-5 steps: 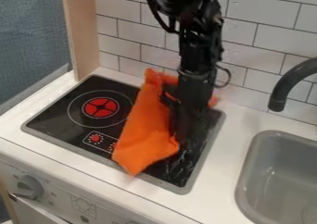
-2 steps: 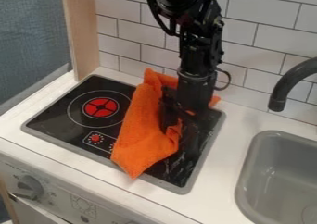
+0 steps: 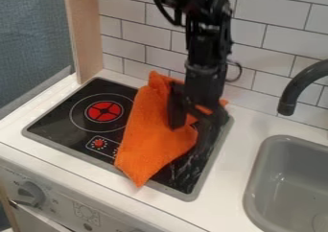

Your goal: Fold the cloth from the bottom left to the bottom right

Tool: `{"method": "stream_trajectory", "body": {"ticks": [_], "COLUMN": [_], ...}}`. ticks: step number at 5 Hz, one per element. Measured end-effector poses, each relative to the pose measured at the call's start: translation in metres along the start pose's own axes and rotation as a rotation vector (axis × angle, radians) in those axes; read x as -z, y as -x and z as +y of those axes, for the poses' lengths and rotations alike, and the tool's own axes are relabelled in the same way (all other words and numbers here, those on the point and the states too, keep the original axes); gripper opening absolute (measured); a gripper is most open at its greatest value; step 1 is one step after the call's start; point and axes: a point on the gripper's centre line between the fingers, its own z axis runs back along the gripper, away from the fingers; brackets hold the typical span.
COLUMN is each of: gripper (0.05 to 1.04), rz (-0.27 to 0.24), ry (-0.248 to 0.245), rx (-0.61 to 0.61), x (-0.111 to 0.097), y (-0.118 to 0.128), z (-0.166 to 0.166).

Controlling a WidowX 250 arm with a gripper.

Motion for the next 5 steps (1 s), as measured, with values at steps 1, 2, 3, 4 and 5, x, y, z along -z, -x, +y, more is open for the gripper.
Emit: {"method": "stream_trajectory", "body": {"ticks": [1, 2, 3, 4, 5], "gripper": [1.000, 1.000, 0.999, 1.000, 1.000], "rz": [-0.046, -0.086, -0.118, -0.122, -0.122], "ry": [0.016, 0.015, 0.000, -0.001, -0.003], "rx": [0.005, 0.017, 0.033, 0.033, 0.034], "x": [-0.025, -0.049, -0.068, -0.069, -0.069], "y": [0.002, 0.007, 0.015, 0.015, 0.015], "z": [-0.006, -0.009, -0.008, -0.009, -0.008]}}
